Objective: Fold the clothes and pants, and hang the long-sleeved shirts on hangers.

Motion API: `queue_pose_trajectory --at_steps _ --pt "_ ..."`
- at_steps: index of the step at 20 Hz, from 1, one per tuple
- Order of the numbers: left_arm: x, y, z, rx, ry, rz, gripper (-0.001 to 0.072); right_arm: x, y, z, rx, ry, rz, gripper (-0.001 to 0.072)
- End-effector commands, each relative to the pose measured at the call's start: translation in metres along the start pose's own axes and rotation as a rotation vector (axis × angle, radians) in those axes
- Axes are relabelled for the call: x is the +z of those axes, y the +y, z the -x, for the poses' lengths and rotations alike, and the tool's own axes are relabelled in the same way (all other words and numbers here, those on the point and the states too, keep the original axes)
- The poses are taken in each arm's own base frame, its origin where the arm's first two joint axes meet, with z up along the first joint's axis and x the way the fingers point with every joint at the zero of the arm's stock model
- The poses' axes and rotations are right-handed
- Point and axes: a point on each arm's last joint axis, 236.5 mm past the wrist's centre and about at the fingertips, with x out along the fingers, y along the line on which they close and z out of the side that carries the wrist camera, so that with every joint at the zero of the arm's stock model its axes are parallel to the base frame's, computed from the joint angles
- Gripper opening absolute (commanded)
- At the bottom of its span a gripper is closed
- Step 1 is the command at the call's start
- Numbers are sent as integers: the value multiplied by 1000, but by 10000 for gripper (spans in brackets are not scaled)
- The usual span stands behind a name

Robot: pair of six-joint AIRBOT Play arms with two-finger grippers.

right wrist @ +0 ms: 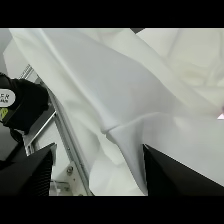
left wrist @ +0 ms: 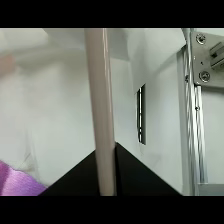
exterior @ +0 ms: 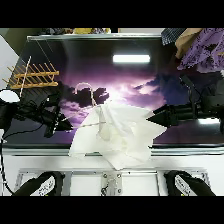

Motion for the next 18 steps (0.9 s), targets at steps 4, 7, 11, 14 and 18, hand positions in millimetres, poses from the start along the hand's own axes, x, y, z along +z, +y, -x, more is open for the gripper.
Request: queue_pose_trajectory --at_steps 4,7,11,14,18 --pt "0 1 0 3 0 5 25 3 -1 -9 0 -5 22 372" --pt "0 1 0 2 0 5 26 -2 4 -27 49 38 20 433" --pt "0 1 0 1 1 5 25 4 -8 -31 21 19 21 525" --pt "-1 0 0 1 3 5 25 13 -18 -17 -20 -20 20 525" --pt "-1 0 0 1 3 5 25 33 -28 17 -108 -102 45 525"
